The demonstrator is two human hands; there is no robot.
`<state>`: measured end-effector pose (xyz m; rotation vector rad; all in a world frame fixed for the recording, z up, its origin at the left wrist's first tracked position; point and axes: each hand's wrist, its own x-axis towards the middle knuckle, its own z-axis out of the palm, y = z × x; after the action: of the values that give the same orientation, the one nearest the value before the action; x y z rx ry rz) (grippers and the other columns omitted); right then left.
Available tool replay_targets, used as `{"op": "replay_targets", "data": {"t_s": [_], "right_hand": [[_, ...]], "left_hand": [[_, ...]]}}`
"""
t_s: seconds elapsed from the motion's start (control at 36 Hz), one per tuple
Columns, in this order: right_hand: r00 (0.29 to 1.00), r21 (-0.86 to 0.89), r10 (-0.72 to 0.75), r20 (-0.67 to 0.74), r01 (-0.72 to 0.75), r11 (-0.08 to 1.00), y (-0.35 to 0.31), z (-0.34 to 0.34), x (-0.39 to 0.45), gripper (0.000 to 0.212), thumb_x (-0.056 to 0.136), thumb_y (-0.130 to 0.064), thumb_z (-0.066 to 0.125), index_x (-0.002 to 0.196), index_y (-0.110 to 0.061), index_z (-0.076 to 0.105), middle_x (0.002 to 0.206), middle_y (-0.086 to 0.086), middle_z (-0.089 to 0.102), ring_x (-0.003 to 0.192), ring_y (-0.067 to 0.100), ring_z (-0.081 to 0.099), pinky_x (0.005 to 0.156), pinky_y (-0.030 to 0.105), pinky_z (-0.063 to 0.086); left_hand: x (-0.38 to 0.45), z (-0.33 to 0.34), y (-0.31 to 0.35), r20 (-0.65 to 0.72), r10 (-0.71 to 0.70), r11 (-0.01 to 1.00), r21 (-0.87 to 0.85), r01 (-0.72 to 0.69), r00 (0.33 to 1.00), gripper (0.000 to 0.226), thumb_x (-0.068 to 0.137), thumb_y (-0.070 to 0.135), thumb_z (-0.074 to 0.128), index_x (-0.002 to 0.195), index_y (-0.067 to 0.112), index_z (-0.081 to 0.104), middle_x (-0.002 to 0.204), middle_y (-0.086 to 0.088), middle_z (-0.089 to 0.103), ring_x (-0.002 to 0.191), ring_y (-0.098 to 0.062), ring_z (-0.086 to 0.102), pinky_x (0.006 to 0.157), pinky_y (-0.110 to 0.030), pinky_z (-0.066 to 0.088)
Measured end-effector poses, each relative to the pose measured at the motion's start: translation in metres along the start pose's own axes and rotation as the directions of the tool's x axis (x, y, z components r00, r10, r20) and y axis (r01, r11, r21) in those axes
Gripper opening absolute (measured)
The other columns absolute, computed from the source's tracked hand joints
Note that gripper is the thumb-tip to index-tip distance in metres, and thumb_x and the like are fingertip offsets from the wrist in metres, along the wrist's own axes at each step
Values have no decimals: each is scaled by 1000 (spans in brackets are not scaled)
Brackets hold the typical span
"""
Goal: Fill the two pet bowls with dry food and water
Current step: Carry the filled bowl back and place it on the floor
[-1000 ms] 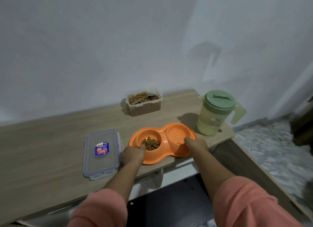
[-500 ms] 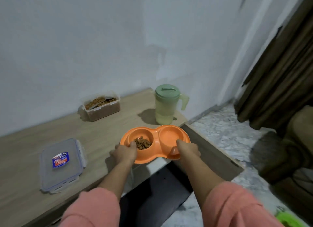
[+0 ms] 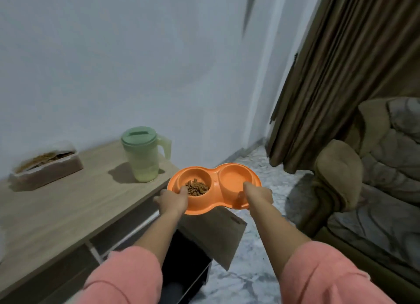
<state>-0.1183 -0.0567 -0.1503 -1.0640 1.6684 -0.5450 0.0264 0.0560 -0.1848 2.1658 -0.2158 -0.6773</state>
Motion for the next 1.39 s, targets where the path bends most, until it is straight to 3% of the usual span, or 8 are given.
{"op": "replay_targets", "data": {"t_s": [0.08, 0.44, 0.53, 0.75, 0.89, 1.14, 1.25, 1.39], "right_hand": [[1000, -6, -16, 2, 16, 1000, -9, -33, 24, 68, 80, -26, 66, 136, -3, 33, 130, 23, 51, 109, 41, 56, 90, 47, 52], [998, -37, -51, 25, 52, 998, -48, -107, 130, 64, 83, -26, 65, 133, -3, 33, 127, 23, 52, 106, 40, 58, 88, 46, 52], [999, -36, -36, 41, 37, 999, -59, -102, 149, 64, 83, -27, 65, 133, -3, 33, 128, 23, 52, 106, 40, 57, 87, 46, 51], [998, 8, -3, 68, 2, 1000, -97, -73, 194, 64, 83, -25, 65, 134, -4, 32, 130, 22, 50, 109, 40, 56, 90, 47, 51], [997, 30, 2, 77, -5, 1000, -128, -59, 227, 62, 85, -23, 63, 134, -4, 31, 130, 22, 49, 110, 39, 55, 87, 46, 50], [994, -9, 27, 110, -26, 1000, -162, -30, 282, 58, 86, -23, 61, 133, -3, 32, 130, 22, 50, 110, 39, 55, 76, 42, 47], [989, -47, 35, 144, -28, 998, -176, -14, 317, 60, 86, -21, 62, 134, -3, 32, 131, 22, 50, 111, 39, 54, 80, 43, 48], [972, -137, -5, 234, 38, 990, -199, 12, 366, 56, 84, -25, 61, 132, -2, 41, 126, 21, 54, 97, 37, 57, 68, 39, 48]], "left_hand": [[-12, 37, 17, -11, -16, 1000, 1, 16, 1000, 66, 92, 41, 49, 136, -7, 38, 139, -28, 33, 117, -38, 49, 91, -37, 43], [-24, 150, 77, -38, -28, 1000, 10, 28, 999, 65, 94, 44, 46, 134, -7, 42, 135, -29, 43, 117, -36, 50, 92, -38, 44], [-10, 160, 90, -41, -28, 999, 18, 29, 999, 66, 94, 45, 45, 135, -6, 39, 134, -27, 42, 109, -33, 53, 82, -35, 43], [53, 179, 127, -37, -22, 1000, 17, 23, 999, 62, 94, 40, 47, 134, -7, 37, 138, -26, 29, 99, -41, 58, 81, -40, 47], [91, 195, 155, -39, -1, 1000, 6, 1, 999, 58, 95, 39, 46, 130, -7, 43, 137, -27, 32, 80, -32, 45, 77, -38, 41], [142, 218, 182, -84, -13, 1000, -18, 12, 996, 55, 95, 38, 46, 127, -7, 48, 133, -29, 39, 82, -25, 35, 75, -36, 36], [163, 239, 187, -114, -73, 996, -62, 66, 991, 57, 95, 38, 46, 132, -5, 44, 137, -27, 34, 82, -28, 39, 77, -36, 36], [196, 270, 193, -222, -177, 972, -193, 134, 959, 57, 91, 42, 49, 121, -6, 55, 126, -28, 49, 89, -32, 48, 79, -37, 43]]}}
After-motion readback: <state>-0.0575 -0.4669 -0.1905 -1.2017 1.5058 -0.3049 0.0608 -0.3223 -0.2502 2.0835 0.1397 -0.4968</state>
